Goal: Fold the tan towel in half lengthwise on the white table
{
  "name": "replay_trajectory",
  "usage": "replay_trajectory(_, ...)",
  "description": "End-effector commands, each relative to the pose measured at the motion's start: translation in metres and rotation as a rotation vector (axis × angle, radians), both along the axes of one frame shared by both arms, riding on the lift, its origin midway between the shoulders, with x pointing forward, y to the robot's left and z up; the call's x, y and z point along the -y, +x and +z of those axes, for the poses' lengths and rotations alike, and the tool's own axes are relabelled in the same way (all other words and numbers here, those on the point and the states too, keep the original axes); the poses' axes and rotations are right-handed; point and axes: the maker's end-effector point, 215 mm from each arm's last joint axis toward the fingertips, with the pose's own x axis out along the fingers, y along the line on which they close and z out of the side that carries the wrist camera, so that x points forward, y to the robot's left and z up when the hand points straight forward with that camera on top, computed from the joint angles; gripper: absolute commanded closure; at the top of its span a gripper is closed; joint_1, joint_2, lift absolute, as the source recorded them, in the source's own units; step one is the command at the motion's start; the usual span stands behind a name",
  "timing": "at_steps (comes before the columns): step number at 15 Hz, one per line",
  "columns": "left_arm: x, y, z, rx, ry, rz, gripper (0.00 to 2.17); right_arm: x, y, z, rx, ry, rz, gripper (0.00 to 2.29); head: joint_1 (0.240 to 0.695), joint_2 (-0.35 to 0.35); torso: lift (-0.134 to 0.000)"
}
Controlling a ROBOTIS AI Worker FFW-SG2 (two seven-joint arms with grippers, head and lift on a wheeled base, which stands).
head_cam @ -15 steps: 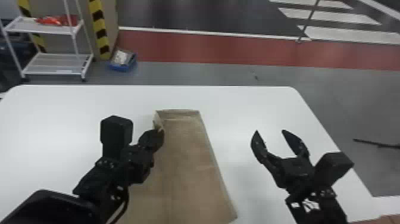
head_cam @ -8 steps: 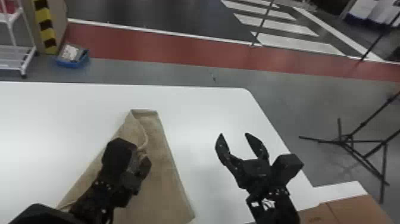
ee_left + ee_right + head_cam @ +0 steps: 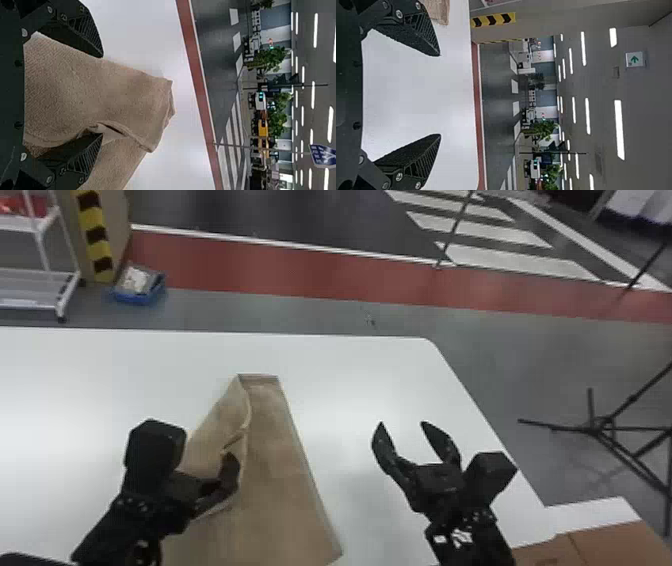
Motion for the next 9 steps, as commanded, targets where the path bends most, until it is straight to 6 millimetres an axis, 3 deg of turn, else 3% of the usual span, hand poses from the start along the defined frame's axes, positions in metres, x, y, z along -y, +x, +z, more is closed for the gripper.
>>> replay_trajectory(1,-0.015,0.004,0.015,0.061,-0.024,0.037,0.02,0.004,-0.004,-0.006,-0.018,-0.004,-0.007,0.17,0.695,-0.272,-0.123)
replay_trajectory(3,-0.024,0.003,0.023,0.072,-0.04,0.059,0.02,0.004,-0.006,-0.009,-0.027,-0.003,-0.004,0.17,0.695,-0.261,-0.123)
replay_trajectory(6,-0.035,-0.005,0.054,0.113,-0.095,0.073,0.02,-0.002,-0.007,-0.012,-0.032,-0.001,0.006,0.17,0.695,-0.246,-0.123)
replay_trajectory(9,-0.031,-0.018,0.062,0.115,-0.108,0.06,0.02,-0.002,-0.008,-0.012,-0.033,0.005,0.007,0.17,0.695,-0.237,-0.123)
